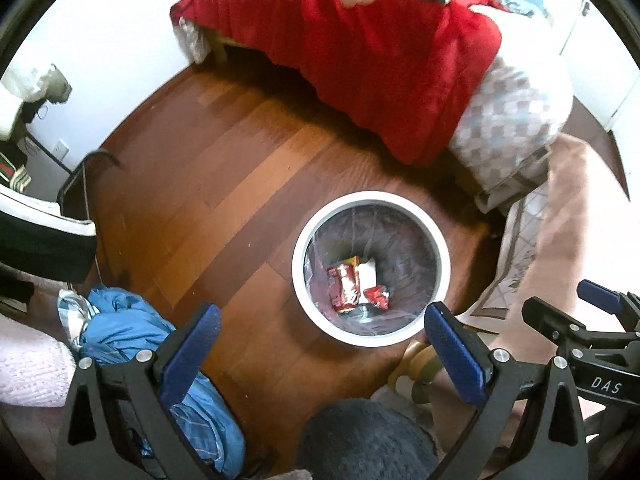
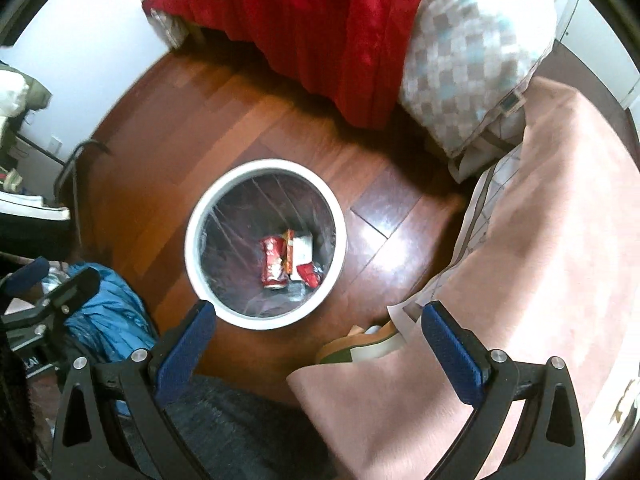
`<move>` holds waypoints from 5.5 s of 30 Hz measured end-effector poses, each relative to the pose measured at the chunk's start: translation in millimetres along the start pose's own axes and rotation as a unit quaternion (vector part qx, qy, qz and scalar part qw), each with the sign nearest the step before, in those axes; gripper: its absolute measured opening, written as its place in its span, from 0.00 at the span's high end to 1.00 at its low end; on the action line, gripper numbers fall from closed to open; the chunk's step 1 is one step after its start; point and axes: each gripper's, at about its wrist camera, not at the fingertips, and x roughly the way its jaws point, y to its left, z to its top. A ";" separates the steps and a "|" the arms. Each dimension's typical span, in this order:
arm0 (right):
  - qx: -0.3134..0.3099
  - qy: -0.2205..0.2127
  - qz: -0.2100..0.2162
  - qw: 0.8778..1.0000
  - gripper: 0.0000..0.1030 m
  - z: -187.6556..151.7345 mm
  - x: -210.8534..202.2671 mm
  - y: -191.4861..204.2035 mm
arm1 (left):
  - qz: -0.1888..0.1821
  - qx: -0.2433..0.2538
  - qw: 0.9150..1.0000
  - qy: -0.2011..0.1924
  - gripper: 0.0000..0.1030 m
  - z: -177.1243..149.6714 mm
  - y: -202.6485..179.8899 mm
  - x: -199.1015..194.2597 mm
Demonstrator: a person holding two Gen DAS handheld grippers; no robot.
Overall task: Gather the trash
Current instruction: 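Grasp the silver foil bag with the right tool while the left tool grasps the bread piece, then carry the foil bag and bread over the bin and release both, then raise both open tools and turn back toward the table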
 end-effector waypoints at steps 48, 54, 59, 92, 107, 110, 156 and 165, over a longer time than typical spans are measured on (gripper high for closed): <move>0.313 0.047 -0.119 0.941 0.00 -285.9 -154.9 -562.1 | -0.158 0.333 0.927 0.075 0.42 -163.8 -567.0 1.6; 0.307 0.048 -0.103 0.945 0.18 -282.0 -132.1 -562.3 | -0.140 0.352 0.925 0.035 0.74 -172.2 -570.9 -6.5; 0.303 0.035 -0.106 0.947 0.46 -284.0 -130.6 -549.3 | -0.130 0.352 0.927 0.018 0.77 -170.5 -556.1 -12.3; 0.223 -0.139 -0.001 0.965 0.57 -185.6 -225.8 -325.5 | -0.140 0.219 0.949 -0.179 0.77 -41.2 -308.8 -159.5; 0.085 -0.070 0.107 0.988 0.57 -34.1 -114.0 -84.2 | -0.100 0.043 0.991 -0.078 0.77 38.9 -76.2 -50.3; 0.085 -0.020 0.120 0.989 0.57 -10.4 -57.7 -54.5 | -0.112 0.006 0.994 -0.012 0.77 46.2 -43.3 7.0; 0.009 0.069 -0.007 0.998 0.00 12.9 74.7 2.7 | 0.008 -0.027 0.999 0.042 0.00 2.6 14.6 69.6; 0.001 0.014 0.008 1.000 0.00 1.7 3.9 4.6 | 0.001 -0.019 1.000 -0.016 0.00 -4.5 8.6 2.7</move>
